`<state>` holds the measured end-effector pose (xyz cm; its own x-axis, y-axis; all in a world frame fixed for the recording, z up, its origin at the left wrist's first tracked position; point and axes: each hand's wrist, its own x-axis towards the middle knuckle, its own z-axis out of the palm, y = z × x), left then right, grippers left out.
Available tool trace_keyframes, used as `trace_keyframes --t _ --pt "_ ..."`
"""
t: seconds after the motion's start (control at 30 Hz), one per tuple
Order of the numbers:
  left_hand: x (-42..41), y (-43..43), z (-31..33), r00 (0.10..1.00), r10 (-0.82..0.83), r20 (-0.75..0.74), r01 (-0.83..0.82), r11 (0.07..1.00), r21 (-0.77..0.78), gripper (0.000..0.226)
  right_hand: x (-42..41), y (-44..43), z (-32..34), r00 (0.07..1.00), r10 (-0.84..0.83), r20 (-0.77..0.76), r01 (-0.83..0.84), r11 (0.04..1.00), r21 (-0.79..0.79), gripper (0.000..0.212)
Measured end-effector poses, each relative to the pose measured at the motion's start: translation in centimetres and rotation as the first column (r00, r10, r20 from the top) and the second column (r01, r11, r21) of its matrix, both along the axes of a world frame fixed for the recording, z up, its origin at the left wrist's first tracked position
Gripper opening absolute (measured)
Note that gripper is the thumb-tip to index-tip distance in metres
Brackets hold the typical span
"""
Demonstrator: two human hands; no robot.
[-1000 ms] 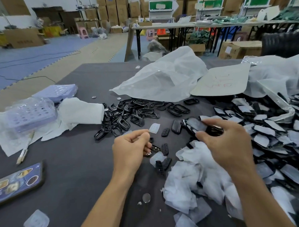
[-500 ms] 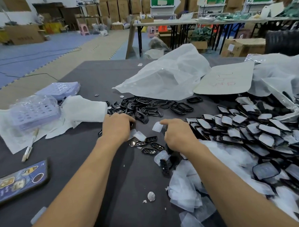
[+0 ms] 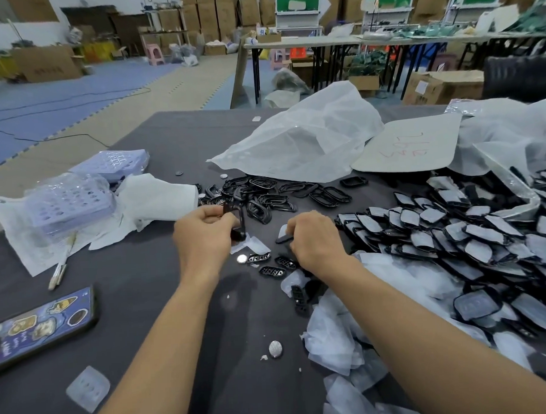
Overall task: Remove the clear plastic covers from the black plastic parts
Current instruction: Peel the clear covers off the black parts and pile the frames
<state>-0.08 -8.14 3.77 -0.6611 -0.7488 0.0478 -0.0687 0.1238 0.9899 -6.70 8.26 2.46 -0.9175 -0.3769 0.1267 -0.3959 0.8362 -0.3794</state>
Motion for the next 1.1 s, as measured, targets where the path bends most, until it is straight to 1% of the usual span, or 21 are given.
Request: trace_keyframes --t 0.03,0.07,0.1,0.13,0.17,0.2,0.3,0.33,0.4,0.43,0.47,0.53,0.6,0.63,0.67,0.73,0.8,0.87,0.9,0.97,1.1 --pt "0.6 1.0 0.1 0.995 -0.043 -0.09 0.067 0.956 0.287 0.015 0.1 -0.1 0.0 1.0 -0.003 -0.008 0.003 1.0 0.002 0.027" --pt "1.3 2.1 0.0 0.985 -0.074 -0.159 0.146 0.848 0.509 0.013 0.1 -0.2 0.0 1.0 -0.008 -0.001 0.008 1.0 -0.005 0.028" --pt "2.0 3.2 -0.3 0.977 -0.088 -0.193 0.194 0.739 0.646 0.014 0.2 -0.3 0.0 1.0 -0.013 0.014 0.013 1.0 -0.021 0.029" --pt "2.7 4.1 -0.7 0.974 -0.1 -0.203 0.218 0.662 0.717 0.015 0.3 -0.3 0.1 0.999 -0.023 0.026 0.024 0.999 -0.045 0.028" --pt "3.4 4.8 -1.3 0.973 -0.105 -0.203 0.224 0.63 0.744 0.017 0.5 -0.2 0.2 0.999 -0.044 0.031 0.047 0.996 -0.082 0.026" --pt "4.0 5.3 -1.8 0.974 -0.112 -0.2 0.224 0.645 0.731 0.017 0.7 0.1 0.4 0.996 -0.082 0.034 0.086 0.987 -0.135 0.024" --pt "4.8 5.4 -2.9 0.978 -0.153 -0.142 0.206 0.809 0.55 0.011 2.0 1.7 0.9 0.975 -0.22 0.019 0.212 0.907 -0.364 0.021" --pt "4.9 5.4 -3.0 0.982 -0.151 -0.113 0.188 0.85 0.492 0.009 2.8 2.4 1.1 0.968 -0.249 0.035 0.236 0.85 -0.471 0.02" --pt "4.8 5.5 -3.2 0.99 -0.133 -0.057 0.144 0.907 0.395 0.008 5.1 3.7 1.1 0.967 -0.226 0.117 0.243 0.684 -0.687 0.021" --pt "4.8 5.7 -3.3 0.993 -0.117 -0.032 0.121 0.934 0.335 0.007 6.4 4.2 0.7 0.971 -0.19 0.143 0.231 0.623 -0.747 0.021" --pt "4.7 6.0 -3.3 0.995 -0.099 -0.012 0.099 0.962 0.256 0.004 7.4 4.7 0.2 0.978 -0.161 0.136 0.207 0.605 -0.769 0.021" --pt "4.7 6.4 -3.1 0.998 -0.058 0.002 0.058 0.996 0.063 0.007 8.6 5.3 -0.6 0.984 -0.173 0.048 0.155 0.68 -0.716 0.017" --pt "4.5 6.1 -2.8 1.0 0.001 0.029 0.002 0.996 -0.09 0.014 8.1 5.4 -0.7 0.983 -0.182 -0.022 0.119 0.723 -0.68 0.013" --pt "4.5 5.8 -2.6 0.998 0.039 0.045 -0.032 0.99 -0.141 0.014 7.7 5.4 -0.6 0.986 -0.164 -0.024 0.109 0.753 -0.649 0.024" --pt "4.4 5.5 -2.5 0.996 0.077 0.052 -0.068 0.985 -0.161 0.013 7.4 5.3 -0.7 0.99 -0.141 -0.009 0.108 0.797 -0.594 0.042" --pt "4.1 4.7 -2.3 0.99 0.123 0.067 -0.115 0.986 -0.121 0.016 7.3 5.0 -1.2 0.992 -0.122 0.033 0.125 0.901 -0.415 0.073" --pt "3.6 4.2 -2.4 0.99 0.121 0.076 -0.12 0.993 -0.023 0.023 7.4 4.7 -1.9 0.992 -0.122 0.021 0.123 0.952 -0.28 0.08" --pt "3.3 4.2 -2.6 0.993 0.076 0.089 -0.08 0.996 0.038 0.021 7.5 4.5 -2.3 0.995 -0.099 -0.026 0.092 0.977 -0.195 0.071" --pt "3.1 4.4 -2.7 0.996 0.037 0.083 -0.041 0.998 0.048 0.02 7.4 4.5 -2.4 0.996 -0.068 -0.061 0.06 0.992 -0.114 0.065" --pt "2.7 4.7 -3.1 0.998 -0.05 0.031 0.048 0.996 0.081 0.021 7.1 4.4 -2.6 0.995 -0.05 -0.086 0.05 0.999 0.003 0.049" --pt "2.3 4.8 -3.6 0.985 -0.175 -0.003 0.175 0.981 0.082 0.024 6.5 4.6 -2.8 0.979 -0.202 0.019 0.202 0.965 -0.165 0.021"
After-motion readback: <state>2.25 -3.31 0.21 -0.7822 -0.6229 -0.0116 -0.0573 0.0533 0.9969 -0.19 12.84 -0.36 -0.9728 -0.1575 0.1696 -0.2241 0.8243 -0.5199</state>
